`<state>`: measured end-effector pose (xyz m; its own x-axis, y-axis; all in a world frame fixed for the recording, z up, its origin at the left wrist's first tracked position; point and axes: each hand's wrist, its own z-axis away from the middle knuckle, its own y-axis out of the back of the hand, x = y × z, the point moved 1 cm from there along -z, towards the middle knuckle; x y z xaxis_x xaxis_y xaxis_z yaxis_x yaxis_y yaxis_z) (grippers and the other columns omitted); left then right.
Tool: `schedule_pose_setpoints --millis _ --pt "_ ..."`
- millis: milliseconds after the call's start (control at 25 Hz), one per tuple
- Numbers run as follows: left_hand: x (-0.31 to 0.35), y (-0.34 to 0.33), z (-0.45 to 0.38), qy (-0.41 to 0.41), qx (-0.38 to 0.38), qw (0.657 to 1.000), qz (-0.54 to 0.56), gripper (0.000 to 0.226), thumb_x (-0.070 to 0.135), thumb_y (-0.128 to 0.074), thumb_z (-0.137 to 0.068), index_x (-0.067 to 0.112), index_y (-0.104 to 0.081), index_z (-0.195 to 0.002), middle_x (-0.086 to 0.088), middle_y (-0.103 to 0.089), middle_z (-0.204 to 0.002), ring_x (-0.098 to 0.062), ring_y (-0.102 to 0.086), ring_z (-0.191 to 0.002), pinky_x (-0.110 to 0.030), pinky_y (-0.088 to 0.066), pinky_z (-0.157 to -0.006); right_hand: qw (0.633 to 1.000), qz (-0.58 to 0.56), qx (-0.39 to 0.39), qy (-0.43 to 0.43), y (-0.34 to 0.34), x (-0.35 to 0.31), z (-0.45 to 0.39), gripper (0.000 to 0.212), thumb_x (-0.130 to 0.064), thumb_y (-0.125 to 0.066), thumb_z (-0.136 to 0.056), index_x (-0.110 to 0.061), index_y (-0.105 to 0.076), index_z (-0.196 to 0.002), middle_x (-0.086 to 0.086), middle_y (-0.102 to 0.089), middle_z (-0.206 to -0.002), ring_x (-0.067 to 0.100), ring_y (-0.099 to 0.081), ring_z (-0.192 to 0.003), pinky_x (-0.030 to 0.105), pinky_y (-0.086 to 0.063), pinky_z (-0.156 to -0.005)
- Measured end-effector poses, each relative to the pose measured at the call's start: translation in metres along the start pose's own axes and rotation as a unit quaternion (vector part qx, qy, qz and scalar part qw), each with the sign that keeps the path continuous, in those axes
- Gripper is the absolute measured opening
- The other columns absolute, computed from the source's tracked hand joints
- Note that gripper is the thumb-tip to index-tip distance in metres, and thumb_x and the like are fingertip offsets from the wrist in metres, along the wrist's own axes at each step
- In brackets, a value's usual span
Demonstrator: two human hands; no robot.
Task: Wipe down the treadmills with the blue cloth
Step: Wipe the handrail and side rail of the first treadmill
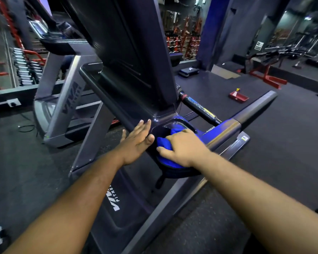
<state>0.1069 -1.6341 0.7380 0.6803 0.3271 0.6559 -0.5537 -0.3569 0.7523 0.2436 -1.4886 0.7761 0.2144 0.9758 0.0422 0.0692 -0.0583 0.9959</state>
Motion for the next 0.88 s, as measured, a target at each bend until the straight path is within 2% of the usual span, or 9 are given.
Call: schedule_pose_setpoints --millis 80,160,280,360,440,560,680,760,880 --pt "0.000 0.000 0.001 0.002 0.002 1.000 0.027 0.130 0.103 0.008 -0.049 0.032 -0.001 -0.158 0.019 0.003 -0.163 0.006 0.018 -0.145 -0.051 0.015 -0.120 0.995 0.007 0.064 -0.079 -0.009 -0.035 -0.003 0.045 -0.059 -0.036 -0.092 -0.017 -0.046 -0.077 0.002 -0.065 -0.080 0.029 -0.059 -0.083 0.042 -0.039 -0.091" --pt "-0.001 0.000 0.002 0.005 -0.004 0.999 0.036 0.128 0.104 0.007 -0.050 0.034 -0.002 -0.157 0.020 0.003 -0.162 0.008 0.018 -0.145 -0.050 0.016 -0.120 0.993 -0.016 0.107 -0.039 -0.015 -0.028 0.011 0.045 -0.061 -0.036 -0.092 -0.019 -0.048 -0.082 -0.003 -0.063 -0.083 0.025 -0.058 -0.086 0.041 -0.039 -0.091" --pt "-0.003 0.001 0.000 0.005 -0.008 1.000 0.007 0.126 0.103 0.008 -0.051 0.035 0.000 -0.157 0.018 0.002 -0.164 0.007 0.018 -0.145 -0.051 0.016 -0.119 0.992 -0.065 0.054 0.099 -0.015 0.033 0.026 0.051 -0.063 -0.041 -0.090 -0.022 -0.060 -0.112 -0.009 -0.065 -0.105 0.014 -0.056 -0.106 0.041 -0.031 -0.107" --pt "-0.003 -0.001 -0.001 0.006 -0.004 1.000 -0.001 0.124 0.102 0.009 -0.053 0.035 0.001 -0.156 0.019 0.003 -0.164 0.008 0.019 -0.145 -0.053 0.016 -0.119 0.989 -0.055 -0.003 0.136 -0.007 0.050 0.016 0.048 -0.061 -0.041 -0.089 -0.022 -0.062 -0.106 -0.007 -0.066 -0.100 0.015 -0.057 -0.103 0.045 -0.026 -0.113" --pt "-0.004 -0.002 -0.001 0.010 -0.006 1.000 0.022 0.122 0.102 0.007 -0.054 0.037 -0.001 -0.157 0.018 0.003 -0.165 0.008 0.019 -0.145 -0.052 0.016 -0.119 0.995 -0.022 -0.063 0.077 0.003 0.027 -0.001 0.043 -0.061 -0.037 -0.091 -0.023 -0.055 -0.083 -0.001 -0.066 -0.085 0.023 -0.059 -0.090 0.044 -0.032 -0.106" --pt "-0.005 0.000 0.000 0.016 -0.007 0.998 0.057 0.122 0.103 0.005 -0.053 0.040 -0.004 -0.156 0.017 0.002 -0.165 0.007 0.017 -0.146 -0.050 0.016 -0.120 0.997 -0.022 -0.014 -0.076 0.001 -0.031 -0.011 0.039 -0.052 -0.036 -0.096 -0.021 -0.044 -0.074 0.007 -0.068 -0.087 0.030 -0.060 -0.093 0.042 -0.036 -0.098" --pt "-0.001 0.002 0.001 0.017 -0.012 0.999 0.043 0.125 0.103 0.006 -0.051 0.038 -0.004 -0.157 0.017 0.000 -0.165 0.006 0.016 -0.146 -0.050 0.016 -0.120 0.995 -0.057 0.082 -0.019 -0.015 -0.024 0.018 0.042 -0.056 -0.040 -0.092 -0.020 -0.056 -0.105 0.000 -0.066 -0.109 0.023 -0.057 -0.110 0.050 -0.028 -0.113" --pt "0.002 0.002 0.002 0.013 -0.010 1.000 0.011 0.127 0.103 0.008 -0.050 0.036 -0.002 -0.157 0.017 0.001 -0.165 0.008 0.019 -0.144 -0.051 0.016 -0.119 0.994 -0.058 0.057 0.067 -0.017 0.016 0.033 0.066 -0.064 -0.038 -0.089 -0.022 -0.048 -0.139 -0.005 -0.054 -0.140 0.014 -0.042 -0.136 0.053 -0.016 -0.120" --pt "0.006 0.000 0.004 0.014 -0.011 1.000 -0.004 0.127 0.102 0.010 -0.050 0.034 0.001 -0.157 0.018 0.004 -0.164 0.010 0.023 -0.141 -0.051 0.018 -0.119 0.996 -0.075 -0.039 0.006 -0.008 0.063 0.016 0.075 -0.068 -0.030 -0.092 -0.030 -0.024 -0.155 -0.010 -0.021 -0.163 0.009 -0.009 -0.151 0.057 -0.001 -0.121"
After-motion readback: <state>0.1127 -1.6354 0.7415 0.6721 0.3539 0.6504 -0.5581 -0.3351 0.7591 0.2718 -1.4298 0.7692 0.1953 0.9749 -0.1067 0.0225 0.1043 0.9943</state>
